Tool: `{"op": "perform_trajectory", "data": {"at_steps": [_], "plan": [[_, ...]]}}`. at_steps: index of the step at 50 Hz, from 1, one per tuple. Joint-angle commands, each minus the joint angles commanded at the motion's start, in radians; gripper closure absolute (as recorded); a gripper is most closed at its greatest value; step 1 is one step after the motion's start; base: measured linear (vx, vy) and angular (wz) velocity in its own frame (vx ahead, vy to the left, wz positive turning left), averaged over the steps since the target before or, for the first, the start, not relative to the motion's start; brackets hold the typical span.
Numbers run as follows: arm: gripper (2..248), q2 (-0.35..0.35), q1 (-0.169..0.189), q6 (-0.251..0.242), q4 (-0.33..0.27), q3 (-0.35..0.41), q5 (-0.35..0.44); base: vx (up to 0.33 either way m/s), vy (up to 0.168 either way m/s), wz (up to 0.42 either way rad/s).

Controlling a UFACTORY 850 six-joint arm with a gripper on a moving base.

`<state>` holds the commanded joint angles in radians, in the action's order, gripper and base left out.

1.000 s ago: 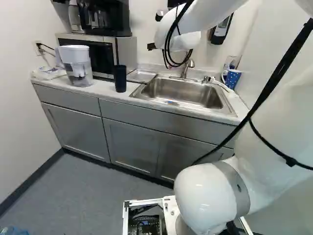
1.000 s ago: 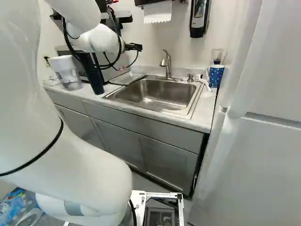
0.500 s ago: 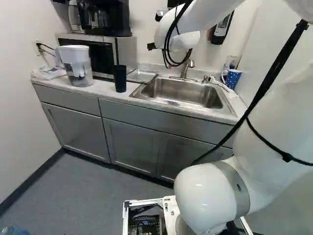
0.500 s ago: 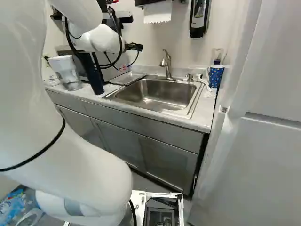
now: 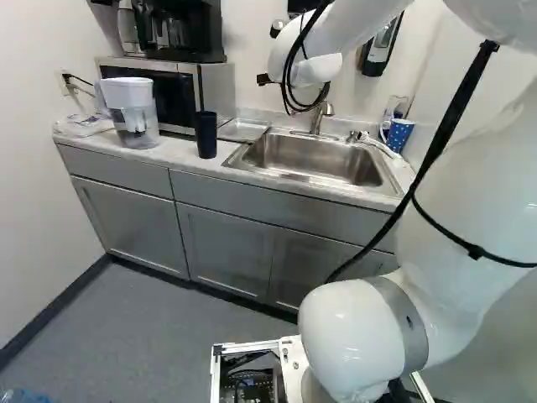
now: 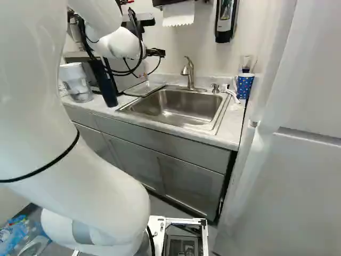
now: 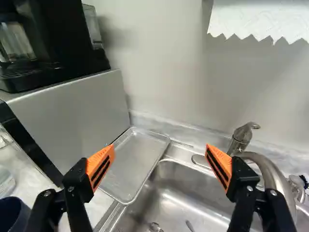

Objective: Rinse the cup and place it in the tray

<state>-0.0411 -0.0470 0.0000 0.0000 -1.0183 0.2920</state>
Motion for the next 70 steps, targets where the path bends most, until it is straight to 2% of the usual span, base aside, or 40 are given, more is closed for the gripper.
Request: {"op": "perform_trajectory", "data": {"at_steps": [70], "plan": [[3,0.172,0.123,0.0,0.0,-0.175,-0.094,0.0,0.0,0.0]]}}
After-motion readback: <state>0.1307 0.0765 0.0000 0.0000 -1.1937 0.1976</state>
